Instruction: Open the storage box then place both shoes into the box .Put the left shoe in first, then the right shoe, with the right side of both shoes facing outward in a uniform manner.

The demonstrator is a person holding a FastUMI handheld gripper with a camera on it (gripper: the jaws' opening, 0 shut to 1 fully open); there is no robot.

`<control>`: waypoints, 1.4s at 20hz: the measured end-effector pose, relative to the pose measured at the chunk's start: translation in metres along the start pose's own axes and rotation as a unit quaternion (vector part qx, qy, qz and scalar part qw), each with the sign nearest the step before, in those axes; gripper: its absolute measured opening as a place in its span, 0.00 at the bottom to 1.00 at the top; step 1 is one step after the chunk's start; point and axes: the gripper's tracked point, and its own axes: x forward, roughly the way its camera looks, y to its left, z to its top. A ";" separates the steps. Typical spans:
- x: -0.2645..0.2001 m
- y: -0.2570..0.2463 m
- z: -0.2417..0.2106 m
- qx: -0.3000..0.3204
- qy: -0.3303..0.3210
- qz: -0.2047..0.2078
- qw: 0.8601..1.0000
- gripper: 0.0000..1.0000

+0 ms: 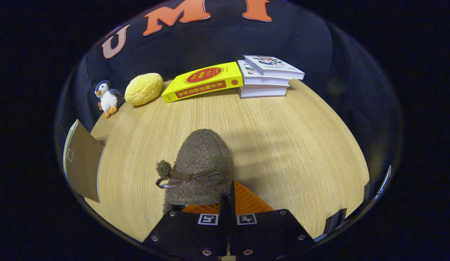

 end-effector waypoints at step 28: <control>-0.169 0.418 0.082 -0.148 -0.016 0.179 0.973 0.04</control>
